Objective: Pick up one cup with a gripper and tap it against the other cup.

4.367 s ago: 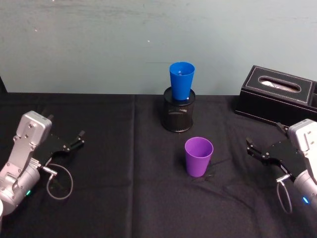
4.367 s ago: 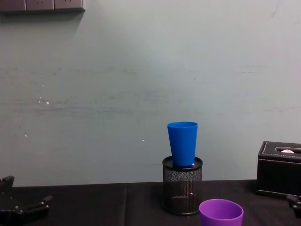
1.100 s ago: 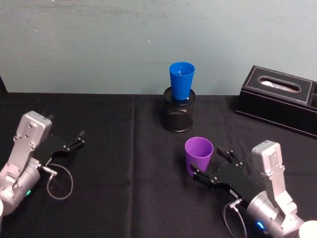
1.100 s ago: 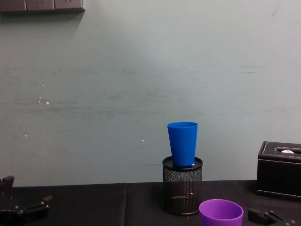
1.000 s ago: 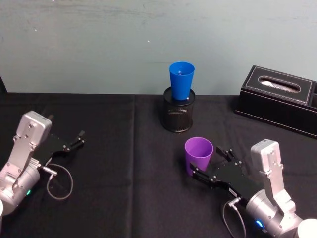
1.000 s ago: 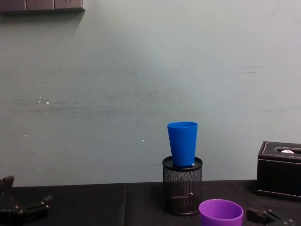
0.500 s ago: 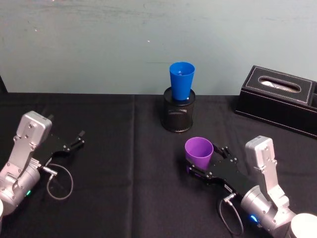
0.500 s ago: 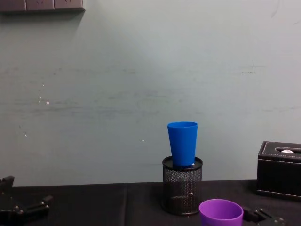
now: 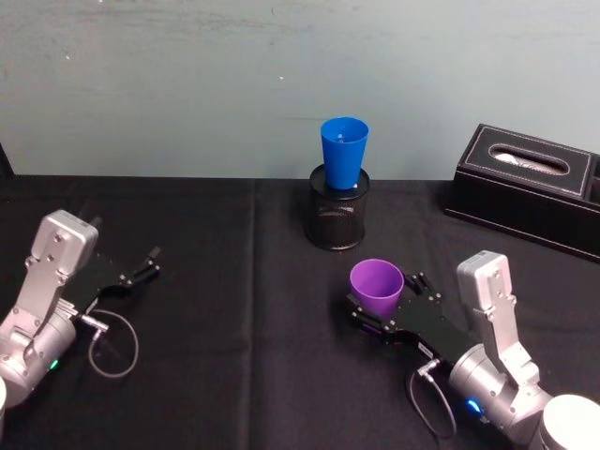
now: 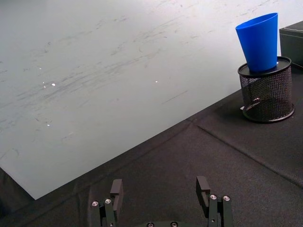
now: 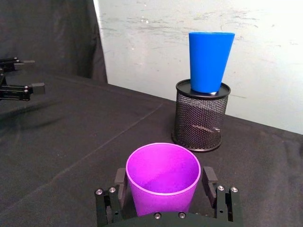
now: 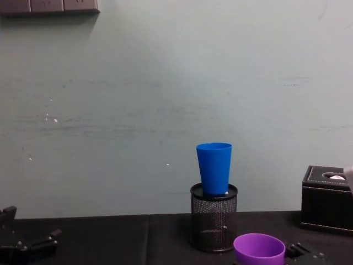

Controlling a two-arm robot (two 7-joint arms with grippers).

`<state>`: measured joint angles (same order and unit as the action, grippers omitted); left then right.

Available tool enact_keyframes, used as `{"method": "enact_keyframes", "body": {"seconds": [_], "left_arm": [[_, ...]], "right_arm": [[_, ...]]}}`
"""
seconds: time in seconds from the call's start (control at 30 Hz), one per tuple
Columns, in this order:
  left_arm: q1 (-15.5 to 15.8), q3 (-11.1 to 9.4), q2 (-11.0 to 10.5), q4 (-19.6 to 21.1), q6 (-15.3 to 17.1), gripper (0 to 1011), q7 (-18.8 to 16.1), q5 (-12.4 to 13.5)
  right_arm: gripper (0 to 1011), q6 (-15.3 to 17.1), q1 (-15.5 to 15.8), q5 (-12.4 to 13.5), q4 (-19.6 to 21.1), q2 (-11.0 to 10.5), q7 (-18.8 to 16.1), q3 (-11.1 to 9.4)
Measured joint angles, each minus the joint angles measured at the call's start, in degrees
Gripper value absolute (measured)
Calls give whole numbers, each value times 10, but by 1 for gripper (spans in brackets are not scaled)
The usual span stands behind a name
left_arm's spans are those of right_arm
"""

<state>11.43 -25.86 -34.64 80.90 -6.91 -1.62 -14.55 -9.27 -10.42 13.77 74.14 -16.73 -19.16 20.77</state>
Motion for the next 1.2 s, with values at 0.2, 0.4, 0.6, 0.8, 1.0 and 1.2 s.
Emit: {"method": "enact_keyframes", "body": {"seconds": [0.2,0.4,0.6,0.8,1.0,1.2], "left_arm": [[0,0,0,0,0,1011,0,0],[0,0,0,0,0,1011,0,0],[0,0,0,0,0,1011,0,0],[0,0,0,0,0,1011,0,0],[0,0,0,0,0,1012,0,0],[0,0,0,0,0,1011,0,0]], "right_arm": [[1003,0,-5,-8,-7,8,-4,-5],[1003,0,-6,-10,-8,9,-5,-5],[1003,0,-5,-9,-7,9,-5,-5],[921,0,-5,-8,-7,8,-5,-4],[785,0,-5,-8,-6,8,-4,-4],[747,0,-4,-8,-6,8,-4,-4]]}}
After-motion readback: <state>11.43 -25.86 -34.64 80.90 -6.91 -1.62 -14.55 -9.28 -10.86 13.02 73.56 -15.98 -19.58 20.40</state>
